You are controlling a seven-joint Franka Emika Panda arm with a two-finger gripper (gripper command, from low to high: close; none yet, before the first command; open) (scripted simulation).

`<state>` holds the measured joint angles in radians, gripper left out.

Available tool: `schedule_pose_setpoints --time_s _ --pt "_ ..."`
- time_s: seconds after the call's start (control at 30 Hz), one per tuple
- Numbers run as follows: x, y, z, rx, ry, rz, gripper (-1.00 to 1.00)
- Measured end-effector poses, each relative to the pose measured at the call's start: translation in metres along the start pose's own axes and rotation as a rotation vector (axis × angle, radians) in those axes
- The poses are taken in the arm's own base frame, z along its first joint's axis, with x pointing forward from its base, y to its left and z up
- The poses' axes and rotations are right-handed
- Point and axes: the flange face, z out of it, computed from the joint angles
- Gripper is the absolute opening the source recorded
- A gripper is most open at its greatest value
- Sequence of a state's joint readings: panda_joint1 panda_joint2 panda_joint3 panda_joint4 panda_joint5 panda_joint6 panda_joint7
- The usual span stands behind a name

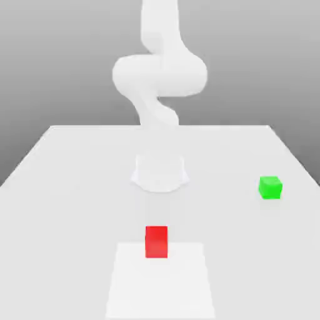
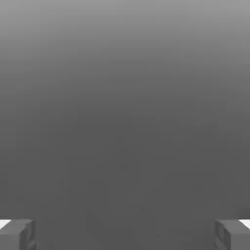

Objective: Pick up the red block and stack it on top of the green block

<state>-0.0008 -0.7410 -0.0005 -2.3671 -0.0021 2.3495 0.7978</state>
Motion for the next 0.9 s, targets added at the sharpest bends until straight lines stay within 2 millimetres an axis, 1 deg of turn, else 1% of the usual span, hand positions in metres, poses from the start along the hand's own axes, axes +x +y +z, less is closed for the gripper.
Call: schedule_pose_setpoints --time_s 0.07,0.17,0.27,0.37,0.43,0.53,0.6,0.67,0.77,0.8,0.9 --pt "-0.012 0.013 0.050 -0.055 -0.051 -0.003 0.00" --pt "-0.037 0.040 0.118 -0.134 -0.127 -0.005 0.00" --pt "-0.068 0.075 0.177 -0.213 -0.205 -0.008 0.00" --pt "-0.108 0.117 0.227 -0.296 -0.287 -0.010 0.00" --pt "-0.138 0.149 0.255 -0.354 -0.346 -0.011 0.00" --pt "-0.191 0.204 0.290 -0.446 -0.440 -0.012 0.00" --pt "-0.223 0.237 0.316 -0.492 -0.488 -0.012 0.00" --pt "-0.239 0.254 0.332 -0.508 -0.504 -0.012 0.00" --pt "-0.253 0.269 0.351 -0.513 -0.509 -0.013 0.00" --pt "-0.257 0.272 0.355 -0.513 -0.509 -0.013 -1.00" --pt "-0.257 0.272 0.355 -0.513 -0.509 -0.012 -1.00"
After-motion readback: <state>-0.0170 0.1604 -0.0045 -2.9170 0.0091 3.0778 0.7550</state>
